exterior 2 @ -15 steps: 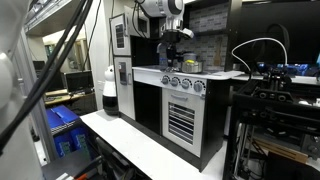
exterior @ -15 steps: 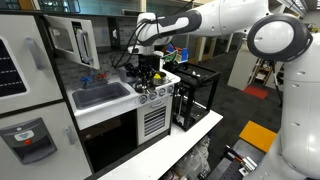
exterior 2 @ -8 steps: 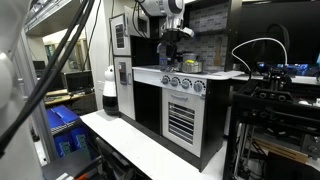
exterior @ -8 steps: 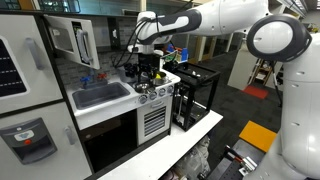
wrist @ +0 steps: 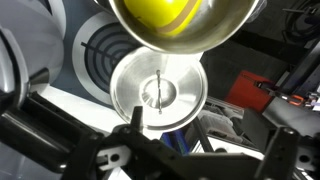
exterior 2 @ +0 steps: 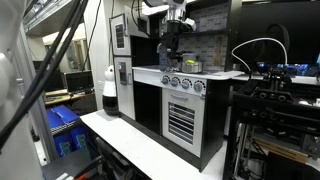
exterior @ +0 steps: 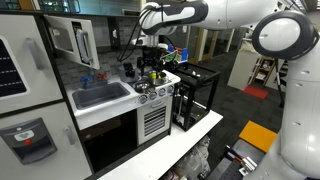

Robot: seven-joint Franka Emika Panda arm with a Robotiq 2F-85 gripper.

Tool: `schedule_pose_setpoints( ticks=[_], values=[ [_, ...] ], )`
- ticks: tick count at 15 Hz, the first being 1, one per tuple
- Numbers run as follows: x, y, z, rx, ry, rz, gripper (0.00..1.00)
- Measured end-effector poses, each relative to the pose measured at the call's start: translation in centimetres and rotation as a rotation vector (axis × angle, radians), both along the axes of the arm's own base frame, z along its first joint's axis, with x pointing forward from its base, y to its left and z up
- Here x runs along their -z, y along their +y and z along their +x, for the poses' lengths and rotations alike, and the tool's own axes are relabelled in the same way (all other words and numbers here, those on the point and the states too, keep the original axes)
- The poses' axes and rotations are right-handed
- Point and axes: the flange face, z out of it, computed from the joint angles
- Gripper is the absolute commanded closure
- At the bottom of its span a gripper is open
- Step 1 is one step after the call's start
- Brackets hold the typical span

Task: Take the lid from the silver pot and put it on the stove

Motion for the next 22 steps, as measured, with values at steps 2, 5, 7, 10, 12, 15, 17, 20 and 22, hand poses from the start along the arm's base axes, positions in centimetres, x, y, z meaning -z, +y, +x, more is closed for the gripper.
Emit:
schedule_pose_setpoints(
  ticks=[2,5,7,10,12,15,17,20,22],
  values=[
    [-2.5,-0.8,-0.7,0.009,-0.022,-0.002,0.00],
    [-6.1,-1.8,-2.1,0.019,-0.047,-0.006,0.00],
    [-8.1,-2.3,-3.1,0.026,-0.059,-0.006,0.00],
    [-10.8,-3.2,-4.5,0.052,-0.077,0.006,0.00],
    [-12.4,-3.8,-5.2,0.123,-0.093,0.021,0.00],
    [-14.1,-3.9,-6.0,0.305,-0.105,0.024,0.00],
    [-14.9,-3.7,-6.3,0.426,-0.119,0.030,0.00],
    [-15.9,-3.4,-6.4,0.600,-0.154,0.050,0.00],
    [-16.5,-3.1,-6.5,0.718,-0.179,0.066,0.00]
  ],
)
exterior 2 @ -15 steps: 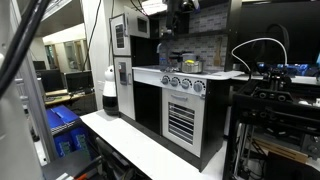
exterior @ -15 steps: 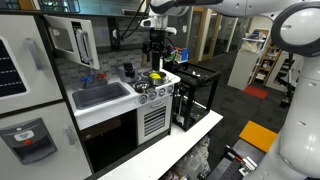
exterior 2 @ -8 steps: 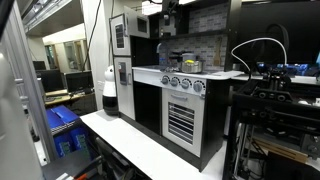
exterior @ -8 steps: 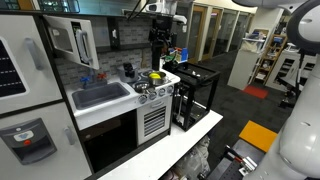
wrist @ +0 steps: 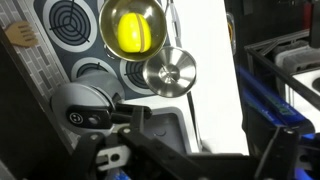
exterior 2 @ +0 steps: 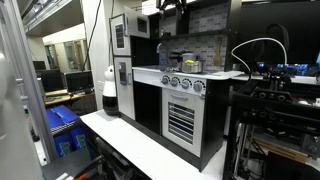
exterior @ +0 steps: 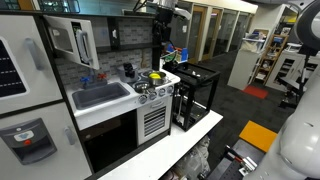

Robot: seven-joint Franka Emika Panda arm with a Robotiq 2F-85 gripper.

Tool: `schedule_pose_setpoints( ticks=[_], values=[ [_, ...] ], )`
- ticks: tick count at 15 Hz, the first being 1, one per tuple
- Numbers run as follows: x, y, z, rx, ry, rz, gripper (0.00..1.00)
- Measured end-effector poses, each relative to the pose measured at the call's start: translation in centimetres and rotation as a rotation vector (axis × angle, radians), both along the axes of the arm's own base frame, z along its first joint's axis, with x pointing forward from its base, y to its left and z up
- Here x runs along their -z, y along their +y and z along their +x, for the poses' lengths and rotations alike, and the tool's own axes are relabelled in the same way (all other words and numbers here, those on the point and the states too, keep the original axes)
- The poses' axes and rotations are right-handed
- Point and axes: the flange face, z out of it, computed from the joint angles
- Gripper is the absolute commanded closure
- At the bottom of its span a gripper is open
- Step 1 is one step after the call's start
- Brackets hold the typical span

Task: Take the lid from the silver pot and put it on the stove

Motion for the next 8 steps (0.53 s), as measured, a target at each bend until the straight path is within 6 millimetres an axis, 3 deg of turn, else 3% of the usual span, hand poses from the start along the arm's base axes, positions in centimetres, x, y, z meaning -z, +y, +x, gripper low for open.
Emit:
schedule_pose_setpoints(
  ticks=[4,8],
  values=[
    [-0.56,0.85,-0.35,0.215,-0.055,0.027,0.00],
    [-0.58,1.17,-0.85,0.260,-0.065,0.034,0.00]
  ],
)
